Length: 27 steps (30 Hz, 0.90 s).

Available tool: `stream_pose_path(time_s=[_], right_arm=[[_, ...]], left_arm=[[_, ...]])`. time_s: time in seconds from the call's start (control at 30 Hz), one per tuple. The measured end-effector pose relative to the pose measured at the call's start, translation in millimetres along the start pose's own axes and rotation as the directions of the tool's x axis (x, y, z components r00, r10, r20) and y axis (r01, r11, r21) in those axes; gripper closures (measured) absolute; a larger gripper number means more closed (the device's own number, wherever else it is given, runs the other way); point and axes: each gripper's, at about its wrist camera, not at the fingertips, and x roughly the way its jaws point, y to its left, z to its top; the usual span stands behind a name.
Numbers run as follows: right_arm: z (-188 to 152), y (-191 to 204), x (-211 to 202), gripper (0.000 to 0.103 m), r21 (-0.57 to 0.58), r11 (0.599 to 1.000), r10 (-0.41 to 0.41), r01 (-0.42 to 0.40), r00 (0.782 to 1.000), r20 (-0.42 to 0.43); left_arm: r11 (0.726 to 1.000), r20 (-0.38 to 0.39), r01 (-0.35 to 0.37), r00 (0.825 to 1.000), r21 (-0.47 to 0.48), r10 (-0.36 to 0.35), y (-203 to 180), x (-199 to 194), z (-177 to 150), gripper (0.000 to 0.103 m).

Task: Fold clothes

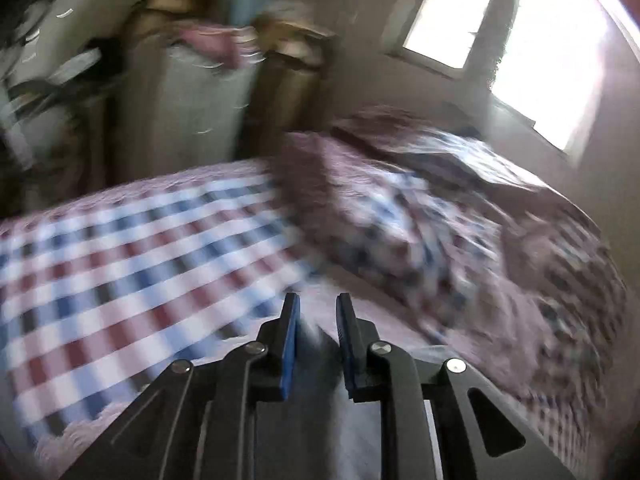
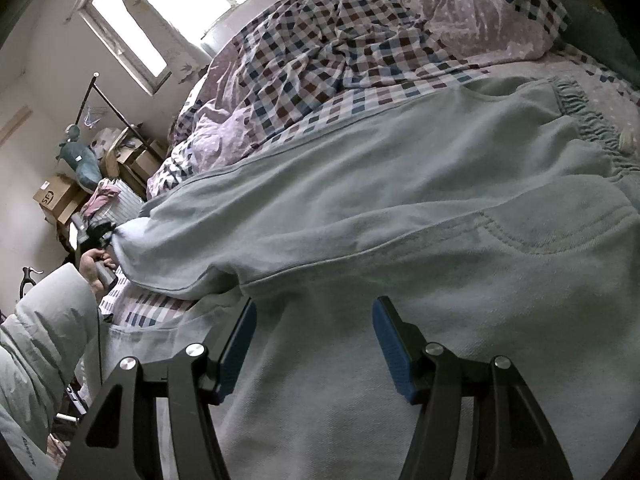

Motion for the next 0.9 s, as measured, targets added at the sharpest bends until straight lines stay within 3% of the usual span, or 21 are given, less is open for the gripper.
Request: stream_pose_path(time_s=[0.1,0.13,0.17,0.23,0.27,0.3,0.37,0.5,0.63,0.87,0.9], right_arm=[[0,-1,-1,0.039,0.004,1.0,0.002,-0.002,1.0,0.001],[0,-1,-1,0.039,0.003,1.0,0.002,-0.002,1.0,0.002],[1,0,-1,0.039,0.003,1.0,0.002,-0.002,1.0,0.002],[1,0,0,0.039,0.003,1.0,0.004,-0.004,1.0,0.001],[0,1,1,0.039,0.002,1.0,0.004,-0.004,1.0,-0.002],[0,1,2,0.039,0.002,1.0,0.003,-0.003,1.0,-0.005],[0,1,4,0.039,0.0,1.0,0.004,-0.004,1.0,-0.009],[-1,3,3,0.039,-0.011,1.0,-0.002,0.002,1.0,-0.005],[-2,2,3,0.039,-0.023,1.0,-0.016,0.016,1.0,-0.006],[-3,-4,6,0.039,-0.042,0.998,-0.05,0.05,0.999,-0.003],[-4,-4,6,0.039,-0.046,0.998,-0.053,0.053,0.999,-0.002]], left_arm=[[0.991,-0.135,-0.129,0.982,0.016,0.13,11,23,2,0.084],[0.988,-0.151,-0.147,0.977,0.037,0.151,11,26,3,0.084],[0.992,-0.147,-0.114,0.982,0.053,0.121,9,25,5,0.083],[0.996,-0.137,0.003,0.99,0.085,0.009,-3,21,9,0.053],[0.994,-0.141,0.029,0.99,0.108,-0.014,-11,21,9,0.027],[0.989,-0.149,0.057,0.988,0.134,-0.037,-19,21,7,0.019],[0.974,-0.2,0.108,0.977,0.197,-0.068,-36,29,-2,0.018],[0.935,-0.258,0.042,0.965,0.352,0.054,-65,53,-26,0.018],[0.919,-0.261,0.052,0.964,0.392,0.057,-70,72,-34,0.018],[0.924,-0.302,0.02,0.947,0.382,0.104,-68,115,-41,0.019],[0.924,-0.309,0.03,0.946,0.381,0.097,-68,119,-42,0.027]])
